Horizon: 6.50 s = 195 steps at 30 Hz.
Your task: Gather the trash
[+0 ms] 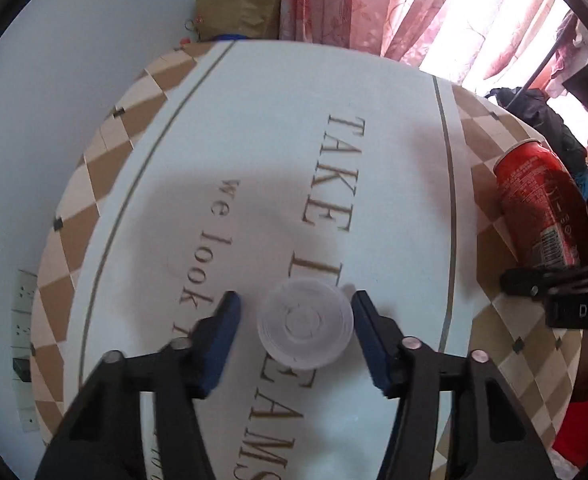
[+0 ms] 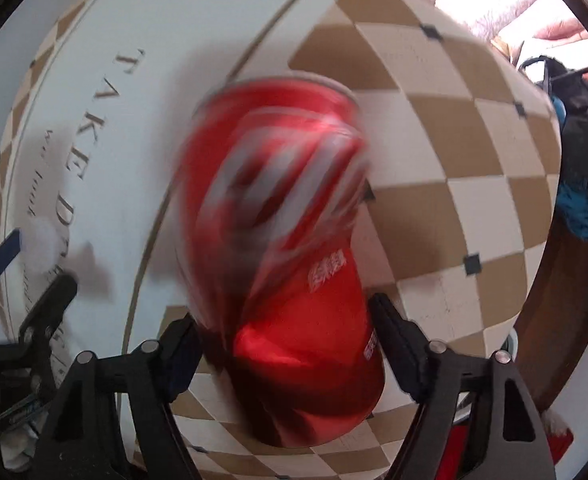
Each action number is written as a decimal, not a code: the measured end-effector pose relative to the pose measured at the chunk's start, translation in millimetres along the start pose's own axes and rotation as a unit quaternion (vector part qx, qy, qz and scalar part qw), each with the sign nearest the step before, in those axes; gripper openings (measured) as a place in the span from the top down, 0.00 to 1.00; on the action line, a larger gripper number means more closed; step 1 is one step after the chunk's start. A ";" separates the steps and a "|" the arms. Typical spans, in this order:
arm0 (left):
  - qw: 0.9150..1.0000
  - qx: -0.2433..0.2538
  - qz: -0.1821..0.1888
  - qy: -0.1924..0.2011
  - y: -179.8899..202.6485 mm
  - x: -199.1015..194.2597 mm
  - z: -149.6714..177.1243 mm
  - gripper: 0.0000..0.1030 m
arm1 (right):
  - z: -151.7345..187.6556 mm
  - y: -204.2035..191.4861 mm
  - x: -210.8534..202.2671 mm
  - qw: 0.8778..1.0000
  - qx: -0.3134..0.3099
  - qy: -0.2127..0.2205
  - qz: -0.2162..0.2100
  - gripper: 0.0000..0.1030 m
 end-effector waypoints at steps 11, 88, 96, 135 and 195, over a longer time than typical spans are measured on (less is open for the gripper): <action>0.999 0.006 -0.027 0.040 -10.7 -29.2 -2.8 0.65 | 9.9 13.6 -39.0 0.998 0.008 0.067 -0.006 0.38; 0.964 0.230 0.129 -0.015 401.4 -178.6 119.0 0.01 | 413.7 337.9 -122.6 0.898 0.396 0.185 0.049 0.00; 0.961 0.221 0.164 0.015 375.9 -252.4 109.4 0.01 | 428.5 292.9 -212.7 0.896 0.376 0.233 0.034 0.00; 0.940 0.196 0.276 0.035 337.9 -396.3 106.0 0.01 | 454.5 184.3 -383.0 0.897 0.312 0.311 -0.040 0.00; 0.934 0.198 0.295 0.031 330.4 -413.3 112.5 0.00 | 451.0 172.8 -399.8 0.905 0.299 0.300 -0.048 0.00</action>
Point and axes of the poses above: each gripper's, at about its wrist camera, not at the fingertips, and x roughly the way its jaws point, y to its right, z to its underside, the point moved 9 cm from there along x, roughly the way its jaws point, and after that the axes turned 10 degrees about y, right-handed, at the moved point
